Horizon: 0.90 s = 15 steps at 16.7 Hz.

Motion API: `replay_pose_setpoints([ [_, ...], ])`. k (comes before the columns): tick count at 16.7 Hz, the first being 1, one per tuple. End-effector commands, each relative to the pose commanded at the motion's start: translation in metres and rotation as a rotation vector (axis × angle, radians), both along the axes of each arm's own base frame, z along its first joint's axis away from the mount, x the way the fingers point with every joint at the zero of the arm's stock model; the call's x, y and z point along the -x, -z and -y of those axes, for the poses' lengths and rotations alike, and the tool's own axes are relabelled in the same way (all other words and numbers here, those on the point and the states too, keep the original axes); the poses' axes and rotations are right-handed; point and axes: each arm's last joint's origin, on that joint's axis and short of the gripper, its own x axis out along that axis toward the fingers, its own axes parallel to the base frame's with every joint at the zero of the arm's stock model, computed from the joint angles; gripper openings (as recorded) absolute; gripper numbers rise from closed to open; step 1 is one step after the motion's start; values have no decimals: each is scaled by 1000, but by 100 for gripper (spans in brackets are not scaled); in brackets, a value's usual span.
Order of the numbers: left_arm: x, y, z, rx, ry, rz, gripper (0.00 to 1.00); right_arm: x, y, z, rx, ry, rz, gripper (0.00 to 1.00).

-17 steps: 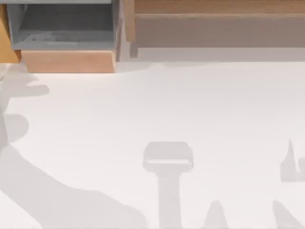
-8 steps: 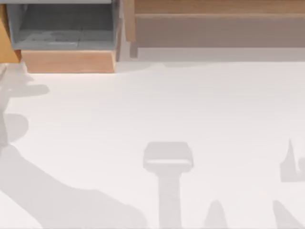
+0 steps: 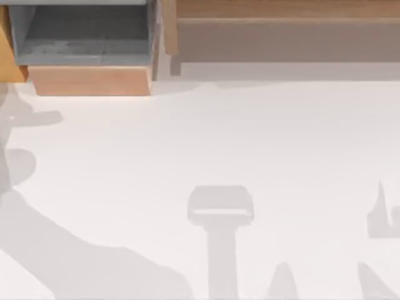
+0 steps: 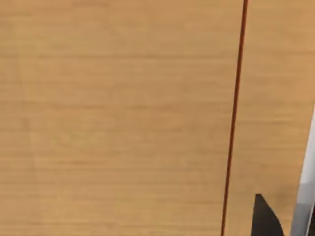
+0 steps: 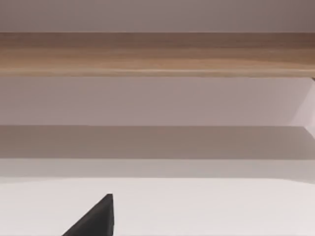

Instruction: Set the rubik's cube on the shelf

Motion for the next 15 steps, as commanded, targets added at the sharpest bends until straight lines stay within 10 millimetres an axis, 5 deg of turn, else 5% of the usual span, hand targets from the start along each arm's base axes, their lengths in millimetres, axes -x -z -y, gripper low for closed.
replay_pose_setpoints([
  [9,2,4,-2,12,-4,-15,0,0,0,0,0,0,0,100],
  [15,43,10,-2,24,-6,-38,0,0,0,0,0,0,0,100],
])
